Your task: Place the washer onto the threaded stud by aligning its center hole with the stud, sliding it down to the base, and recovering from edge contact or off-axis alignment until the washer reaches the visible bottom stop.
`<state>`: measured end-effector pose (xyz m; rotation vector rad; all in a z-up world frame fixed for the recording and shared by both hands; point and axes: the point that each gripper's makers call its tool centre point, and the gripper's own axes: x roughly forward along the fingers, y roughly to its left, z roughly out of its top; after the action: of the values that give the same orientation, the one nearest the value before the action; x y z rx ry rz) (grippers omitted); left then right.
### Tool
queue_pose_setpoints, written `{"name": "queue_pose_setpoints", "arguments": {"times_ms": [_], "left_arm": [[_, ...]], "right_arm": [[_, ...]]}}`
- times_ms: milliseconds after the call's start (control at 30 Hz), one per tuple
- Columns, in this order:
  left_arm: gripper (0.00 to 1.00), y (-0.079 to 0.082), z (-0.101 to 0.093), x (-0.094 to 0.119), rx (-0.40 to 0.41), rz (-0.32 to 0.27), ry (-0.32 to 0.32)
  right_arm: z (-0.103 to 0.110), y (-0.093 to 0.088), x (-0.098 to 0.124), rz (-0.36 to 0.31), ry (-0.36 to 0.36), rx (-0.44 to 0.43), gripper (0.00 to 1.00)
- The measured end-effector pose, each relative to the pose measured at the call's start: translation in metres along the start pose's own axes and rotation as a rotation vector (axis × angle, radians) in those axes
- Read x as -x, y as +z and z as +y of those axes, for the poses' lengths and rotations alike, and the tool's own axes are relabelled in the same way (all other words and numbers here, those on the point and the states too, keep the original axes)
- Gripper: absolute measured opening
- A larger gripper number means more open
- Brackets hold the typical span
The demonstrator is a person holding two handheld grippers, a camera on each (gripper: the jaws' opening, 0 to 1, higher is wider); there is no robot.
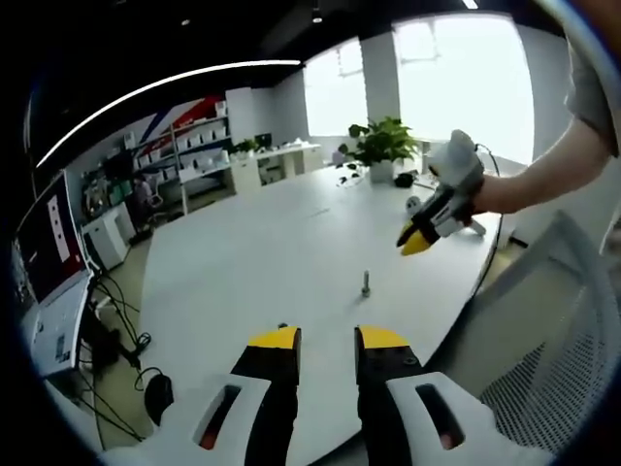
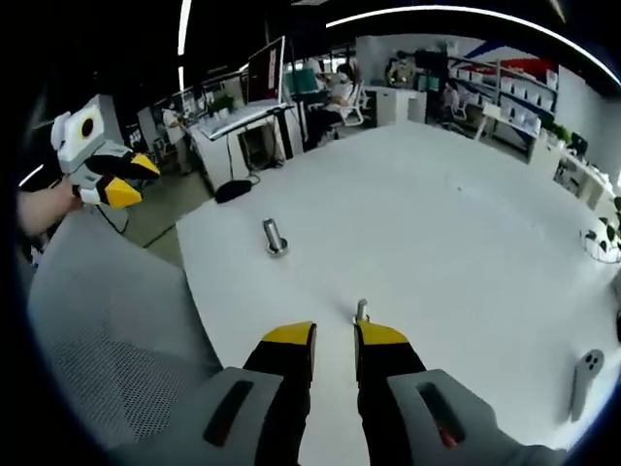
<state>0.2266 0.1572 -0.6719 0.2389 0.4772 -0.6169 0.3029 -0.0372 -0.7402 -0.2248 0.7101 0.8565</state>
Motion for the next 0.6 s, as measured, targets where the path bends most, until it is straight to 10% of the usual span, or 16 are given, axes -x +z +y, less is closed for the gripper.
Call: {"name": "queue_pose_setpoints", "arguments": {"times_ms": [600], "left_arm": [[0.2, 0.003, 0.001, 0.002, 0.008, -0.019, 0.006]], "right_arm": [[0.026, 0.014, 0.044, -0.153, 0.005, -0.142, 0.2]]}}
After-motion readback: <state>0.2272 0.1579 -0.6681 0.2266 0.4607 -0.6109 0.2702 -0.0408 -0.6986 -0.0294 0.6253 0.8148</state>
